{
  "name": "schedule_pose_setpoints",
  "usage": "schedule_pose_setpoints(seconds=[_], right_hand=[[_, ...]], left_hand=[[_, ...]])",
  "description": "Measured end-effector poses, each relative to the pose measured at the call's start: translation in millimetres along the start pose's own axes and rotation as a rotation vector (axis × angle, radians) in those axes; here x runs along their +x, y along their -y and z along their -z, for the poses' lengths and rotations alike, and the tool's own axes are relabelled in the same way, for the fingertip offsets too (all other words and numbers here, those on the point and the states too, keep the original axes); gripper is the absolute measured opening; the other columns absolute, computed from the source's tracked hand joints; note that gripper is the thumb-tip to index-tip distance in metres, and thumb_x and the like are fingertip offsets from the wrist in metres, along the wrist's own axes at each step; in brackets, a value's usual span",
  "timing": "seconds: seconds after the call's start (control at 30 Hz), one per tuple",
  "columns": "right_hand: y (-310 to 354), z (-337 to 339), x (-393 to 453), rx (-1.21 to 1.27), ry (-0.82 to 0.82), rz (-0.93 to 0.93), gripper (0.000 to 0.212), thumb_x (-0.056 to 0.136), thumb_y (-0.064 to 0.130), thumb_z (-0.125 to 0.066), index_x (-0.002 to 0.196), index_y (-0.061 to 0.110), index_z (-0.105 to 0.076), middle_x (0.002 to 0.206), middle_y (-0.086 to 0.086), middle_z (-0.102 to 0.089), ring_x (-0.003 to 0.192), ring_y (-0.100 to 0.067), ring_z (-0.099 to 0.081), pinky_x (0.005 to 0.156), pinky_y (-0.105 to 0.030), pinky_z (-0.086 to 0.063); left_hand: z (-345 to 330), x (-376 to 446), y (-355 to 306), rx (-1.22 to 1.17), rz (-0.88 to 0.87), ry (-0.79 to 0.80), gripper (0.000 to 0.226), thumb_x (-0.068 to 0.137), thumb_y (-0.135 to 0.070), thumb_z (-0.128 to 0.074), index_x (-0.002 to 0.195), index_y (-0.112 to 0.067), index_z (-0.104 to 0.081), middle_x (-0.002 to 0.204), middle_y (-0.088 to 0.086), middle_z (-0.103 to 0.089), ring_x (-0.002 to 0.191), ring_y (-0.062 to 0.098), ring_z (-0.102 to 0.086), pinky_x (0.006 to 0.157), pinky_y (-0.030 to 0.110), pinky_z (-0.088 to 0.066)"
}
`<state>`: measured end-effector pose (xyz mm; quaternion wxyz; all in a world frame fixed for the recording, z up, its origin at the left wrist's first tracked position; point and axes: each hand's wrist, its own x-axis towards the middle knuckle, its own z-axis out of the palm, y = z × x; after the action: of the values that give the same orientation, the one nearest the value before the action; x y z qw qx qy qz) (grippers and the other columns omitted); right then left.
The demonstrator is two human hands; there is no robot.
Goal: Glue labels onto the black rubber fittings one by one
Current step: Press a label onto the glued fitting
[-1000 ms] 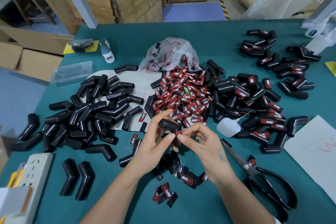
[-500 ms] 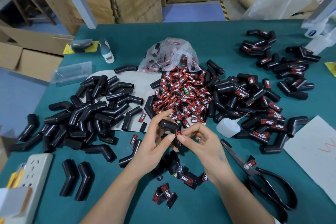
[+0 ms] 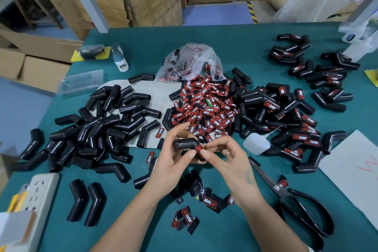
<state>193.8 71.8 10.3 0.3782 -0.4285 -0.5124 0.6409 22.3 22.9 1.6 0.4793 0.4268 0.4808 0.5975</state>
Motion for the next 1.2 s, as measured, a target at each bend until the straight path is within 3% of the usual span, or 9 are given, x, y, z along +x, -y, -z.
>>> schedule_pose_setpoints(seconds=[0.07,0.17,0.37,0.57,0.77,0.9,1.2], right_hand=[[0,0,0,-0.006,-0.029,0.020,0.018,0.085,0.040,-0.080,0.096,0.028,-0.072,0.098,0.001,-0.072,0.101,-0.018,-0.066,0.089,-0.033,-0.056],[-2,0,0,-0.013,-0.041,-0.019,0.016,0.093,0.040,-0.072,0.096,0.024,-0.071,0.099,-0.002,-0.073,0.099,-0.018,-0.071,0.095,-0.047,-0.059],[1,-5,-2,-0.013,-0.013,-0.023,0.022,0.100,0.038,-0.060,0.099,0.027,-0.079,0.107,-0.001,-0.072,0.103,-0.015,-0.071,0.087,-0.034,-0.062],[6,-5,-4,0.009,-0.010,0.005,0.021,0.098,0.041,-0.065,0.100,0.029,-0.082,0.101,0.005,-0.068,0.098,-0.015,-0.071,0.084,-0.023,-0.057],[4,-5,-4,0.026,-0.005,0.032,0.013,0.093,0.032,-0.071,0.096,0.030,-0.083,0.101,0.007,-0.067,0.095,-0.020,-0.070,0.087,-0.030,-0.058],[1,-8,-3,0.046,-0.016,0.066,0.010,0.084,0.028,-0.085,0.092,0.033,-0.083,0.098,0.007,-0.066,0.093,-0.011,-0.068,0.085,-0.026,-0.056],[-4,-12,-2,0.098,-0.069,0.131,0.010,0.076,0.030,-0.088,0.080,0.027,-0.080,0.092,0.010,-0.064,0.086,-0.004,-0.066,0.081,-0.018,-0.053]], left_hand=[[0,1,0,-0.056,-0.005,-0.042,0.053,0.098,-0.014,-0.068,0.146,-0.031,-0.052,0.126,0.007,-0.056,0.116,0.031,-0.065,0.088,0.048,-0.063],[0,2,-1,-0.139,-0.009,-0.118,0.046,0.096,-0.016,-0.070,0.138,-0.027,-0.057,0.125,0.009,-0.058,0.119,0.035,-0.067,0.087,0.047,-0.062],[-1,2,-4,-0.203,-0.033,-0.167,0.043,0.096,-0.029,-0.079,0.133,-0.021,-0.058,0.126,0.015,-0.060,0.127,0.041,-0.065,0.090,0.041,-0.061],[-2,0,1,-0.147,-0.009,-0.147,0.039,0.097,-0.030,-0.077,0.130,-0.018,-0.061,0.124,0.014,-0.068,0.125,0.046,-0.064,0.099,0.040,-0.057],[-2,1,-1,-0.093,-0.020,-0.120,0.037,0.099,-0.028,-0.076,0.131,-0.017,-0.063,0.129,0.012,-0.071,0.124,0.037,-0.067,0.104,0.043,-0.056],[-3,0,-3,-0.073,-0.041,-0.131,0.033,0.099,-0.033,-0.075,0.127,-0.020,-0.065,0.128,0.007,-0.072,0.125,0.035,-0.067,0.105,0.042,-0.055],[-7,-1,-1,0.005,-0.092,-0.147,0.023,0.098,-0.030,-0.075,0.118,-0.023,-0.067,0.123,0.004,-0.071,0.126,0.037,-0.067,0.109,0.043,-0.052]])
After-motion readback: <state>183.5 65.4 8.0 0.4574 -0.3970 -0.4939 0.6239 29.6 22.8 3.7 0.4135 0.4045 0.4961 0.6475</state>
